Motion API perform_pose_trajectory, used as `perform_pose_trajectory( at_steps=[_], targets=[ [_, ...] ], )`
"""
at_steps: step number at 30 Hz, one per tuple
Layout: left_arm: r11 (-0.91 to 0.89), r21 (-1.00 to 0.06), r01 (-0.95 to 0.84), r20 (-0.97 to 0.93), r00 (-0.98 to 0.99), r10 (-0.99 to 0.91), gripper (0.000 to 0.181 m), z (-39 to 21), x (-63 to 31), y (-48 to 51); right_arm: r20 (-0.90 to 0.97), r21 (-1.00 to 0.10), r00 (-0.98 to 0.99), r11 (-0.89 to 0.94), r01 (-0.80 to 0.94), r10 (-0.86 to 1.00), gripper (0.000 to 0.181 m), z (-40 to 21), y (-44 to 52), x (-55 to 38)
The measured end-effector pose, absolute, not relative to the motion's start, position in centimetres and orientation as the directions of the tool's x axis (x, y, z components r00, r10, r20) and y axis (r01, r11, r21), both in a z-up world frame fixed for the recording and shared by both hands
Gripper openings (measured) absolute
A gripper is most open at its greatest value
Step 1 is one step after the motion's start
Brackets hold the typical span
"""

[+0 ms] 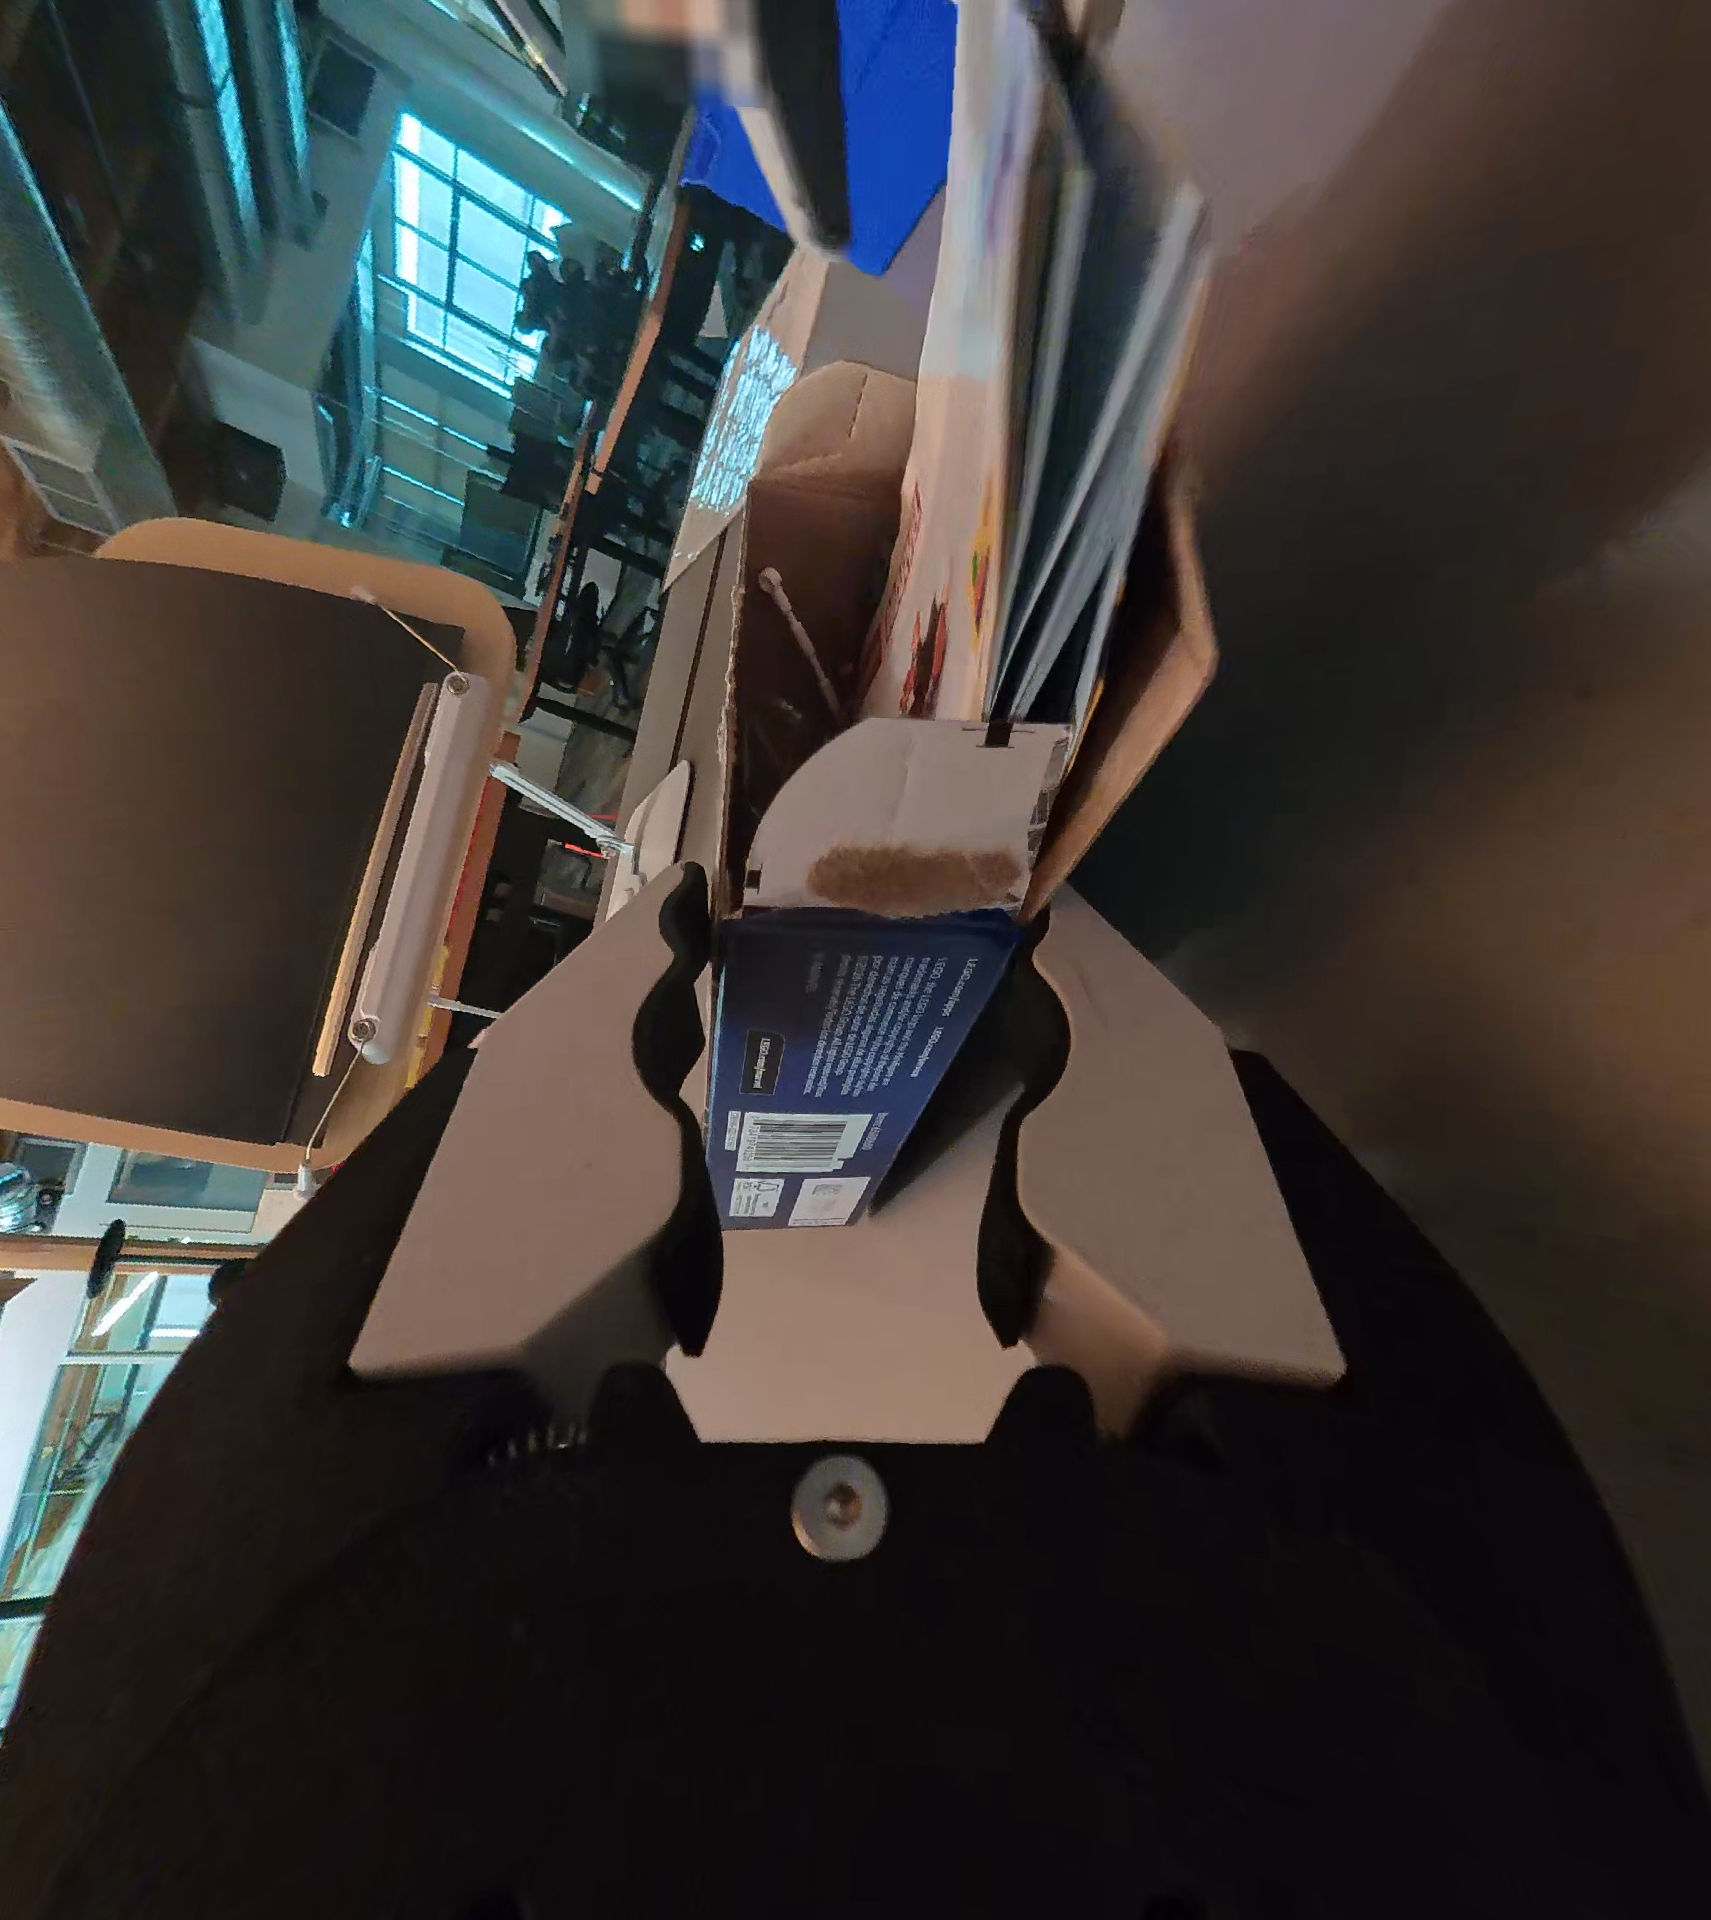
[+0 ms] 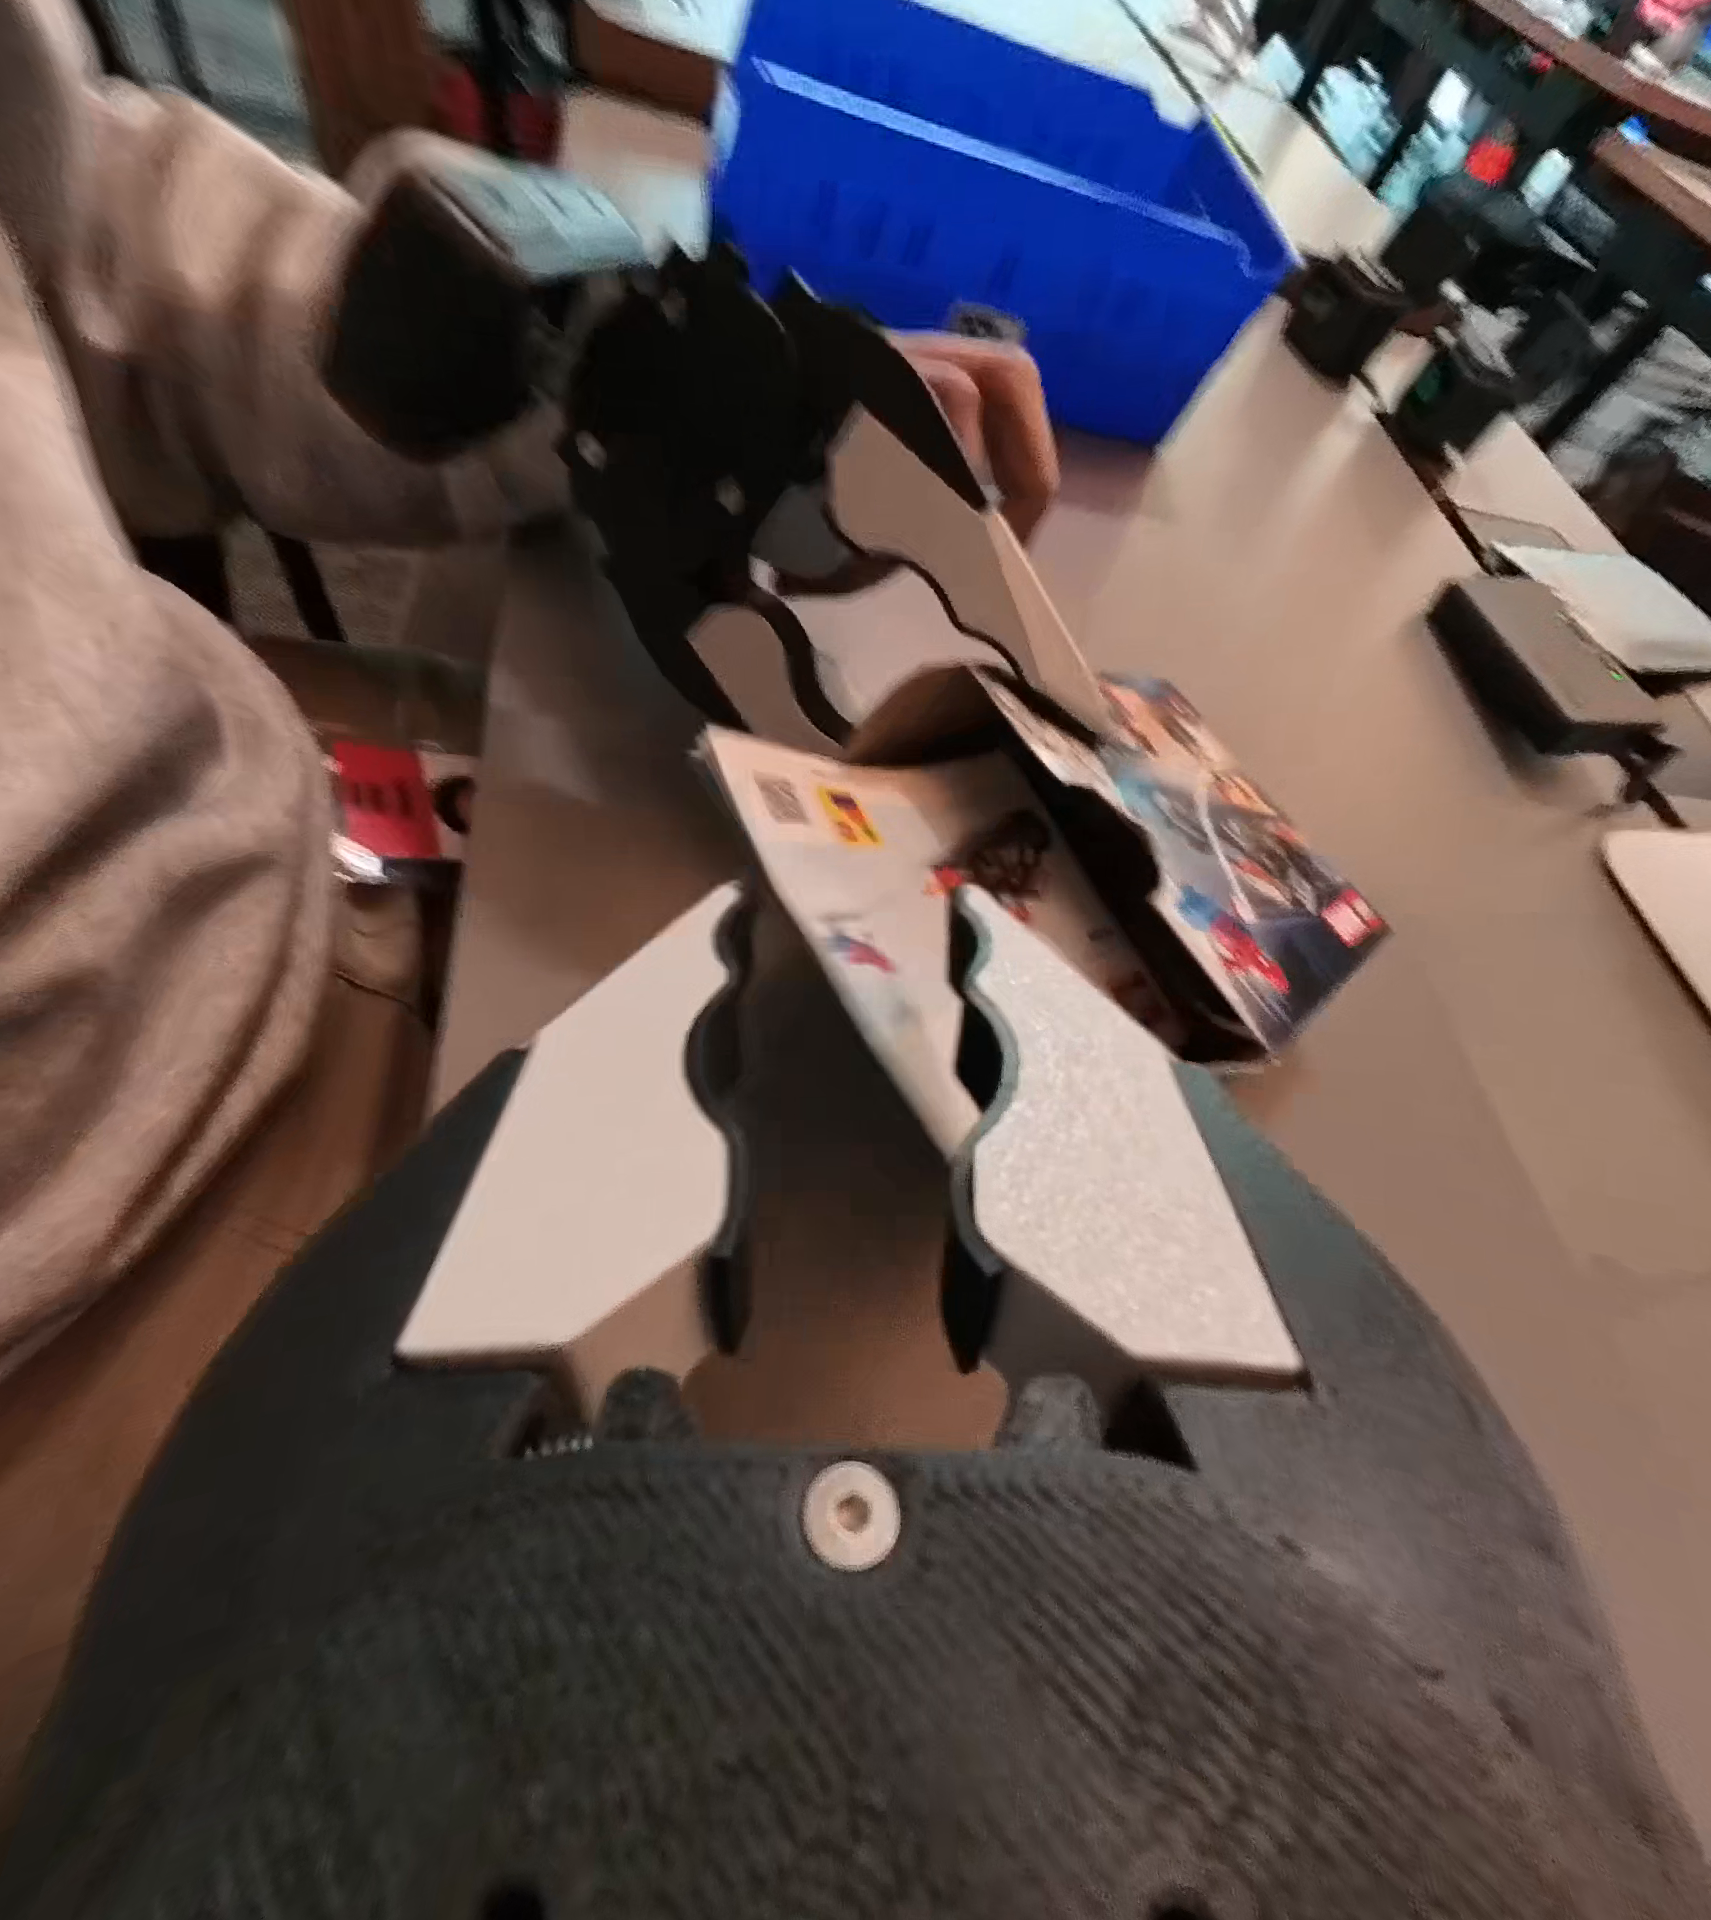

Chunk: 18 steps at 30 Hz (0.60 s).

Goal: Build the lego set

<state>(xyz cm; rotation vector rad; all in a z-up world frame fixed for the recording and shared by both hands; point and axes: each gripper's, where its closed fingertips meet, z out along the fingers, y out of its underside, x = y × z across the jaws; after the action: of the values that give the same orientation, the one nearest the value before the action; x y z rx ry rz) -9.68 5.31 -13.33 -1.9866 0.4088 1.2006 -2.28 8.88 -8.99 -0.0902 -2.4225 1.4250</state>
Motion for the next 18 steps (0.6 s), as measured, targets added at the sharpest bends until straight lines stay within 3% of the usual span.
perform_pose_trajectory(
  at_steps=[3,5,9,15,18],
  targets=[
    [-0.653,-0.457,-0.604,-0.85,0.513,0.119,0.058,-13.2,-9.8,5.2,0.177,-0.892,-0.972,0.442,-0.093,0.152,0.051,-8.4,7.8,-1.0],
    [-0.652,-0.458,-0.604,-0.849,0.515,0.118,0.058,-13.2,-9.8,5.1,0.207,-0.846,-0.964,0.525,-0.091,0.167,0.052,-10.0,7.8,-1.6],
    [-0.662,-0.433,-0.611,-0.86,0.5,0.102,0.058,-13.5,-9.9,5.0,0.293,-0.795,-0.936,0.593,-0.126,0.194,0.022,-11.1,7.8,-2.9],
    [-0.667,-0.441,-0.601,-0.856,0.506,0.11,0.058,-13.4,-10.2,4.8,0.297,-0.857,-0.933,0.487,-0.167,0.204,0.001,-8.1,8.1,-2.4],
    [-0.675,-0.43,-0.599,-0.861,0.498,0.107,0.059,-13.5,-10.3,4.7,0.279,-0.9,-0.935,0.399,-0.176,0.217,0.001,-6.2,8.6,-2.1]
  ],
)
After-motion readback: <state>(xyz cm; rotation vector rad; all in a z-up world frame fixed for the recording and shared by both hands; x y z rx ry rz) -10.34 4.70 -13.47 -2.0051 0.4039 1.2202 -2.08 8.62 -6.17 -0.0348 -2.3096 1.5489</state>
